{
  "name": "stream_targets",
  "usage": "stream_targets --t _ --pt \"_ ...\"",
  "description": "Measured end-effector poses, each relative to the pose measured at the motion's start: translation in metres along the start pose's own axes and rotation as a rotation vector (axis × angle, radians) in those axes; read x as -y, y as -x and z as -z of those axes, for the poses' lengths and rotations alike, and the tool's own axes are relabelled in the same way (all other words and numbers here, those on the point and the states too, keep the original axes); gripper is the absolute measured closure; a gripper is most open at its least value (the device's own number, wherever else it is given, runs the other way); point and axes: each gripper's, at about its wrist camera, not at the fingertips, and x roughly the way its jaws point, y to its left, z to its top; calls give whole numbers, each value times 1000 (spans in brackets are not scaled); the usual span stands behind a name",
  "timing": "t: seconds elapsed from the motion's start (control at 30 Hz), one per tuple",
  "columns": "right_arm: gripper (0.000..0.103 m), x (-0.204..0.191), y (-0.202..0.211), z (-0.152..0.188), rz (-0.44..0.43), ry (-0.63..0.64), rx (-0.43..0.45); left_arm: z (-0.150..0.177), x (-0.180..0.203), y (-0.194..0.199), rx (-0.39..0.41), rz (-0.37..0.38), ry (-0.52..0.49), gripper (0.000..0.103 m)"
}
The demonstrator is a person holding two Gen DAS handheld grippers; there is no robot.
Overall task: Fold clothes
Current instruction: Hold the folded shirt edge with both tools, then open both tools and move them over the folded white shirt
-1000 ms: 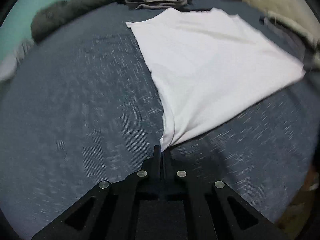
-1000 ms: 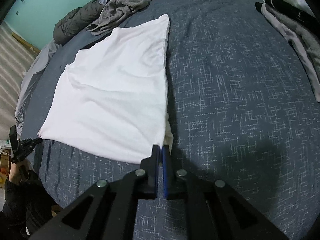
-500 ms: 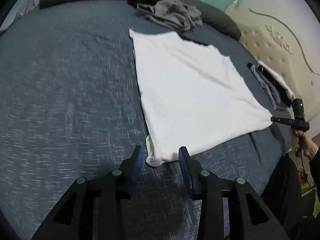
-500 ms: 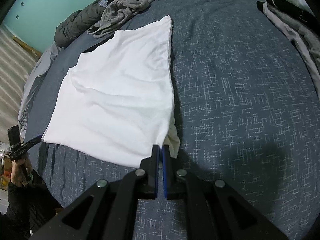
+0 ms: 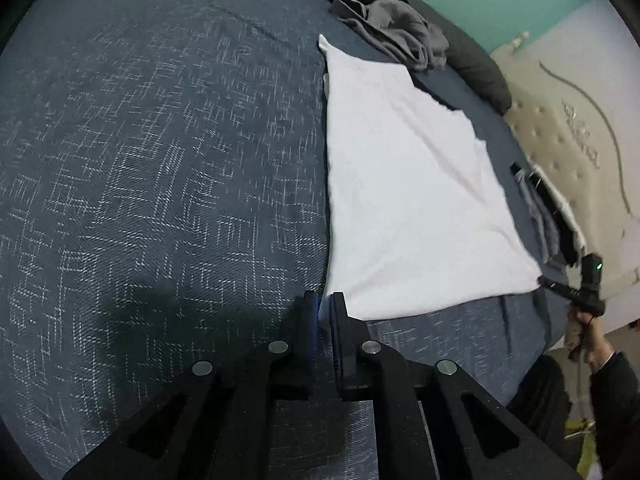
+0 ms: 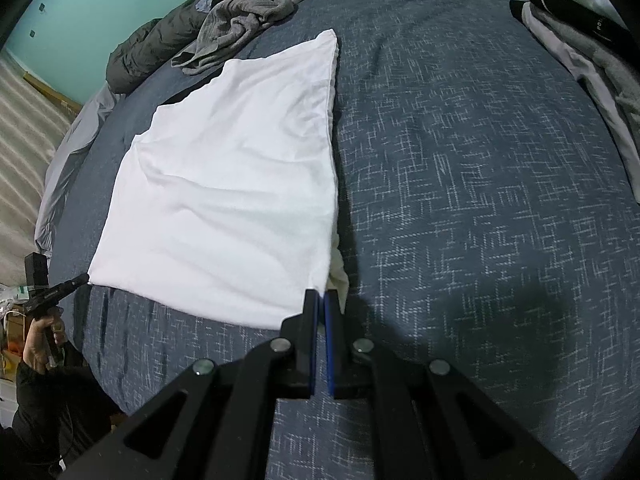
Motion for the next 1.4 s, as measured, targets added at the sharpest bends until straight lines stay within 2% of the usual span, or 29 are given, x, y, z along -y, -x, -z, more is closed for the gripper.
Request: stream_targets --t 0.1,0.23,0.3,0.37,0.4,0.5,0.57,0.63,0.8,1.0,1.23,1.4 --pt "100 1 -1 -1 0 2 -15 -3 0 7 21 -58 -12 92" --pt "100 3 2 -5 8 4 -36 -13 0 27 97 -123 -7 90" --pt "100 4 10 -11 18 5 -22 -20 5 31 127 -102 -16 81" --pt "100 7 18 -17 27 3 -8 -28 12 28 142 -88 -33 67" --pt "100 8 21 -22 33 -2 4 -32 15 24 143 -83 -40 66" --pt "92 14 29 -37 54 -23 41 -50 29 4 138 -81 -57 65" --pt "76 16 30 -50 65 -40 66 -59 35 -5 138 -87 -70 65" --pt "72 16 26 -67 62 -51 95 -67 41 -13 140 -92 -82 65" --pt "68 12 8 -113 59 -63 146 -83 52 -29 152 -120 -116 65" --pt "62 -1 -24 -163 108 -28 167 -110 57 -50 159 -136 -139 63" --pt "62 -41 -59 -203 73 108 175 -132 52 -65 173 -165 -129 63" --pt "62 -74 -80 -228 40 195 169 -139 56 -74 180 -155 -125 63"
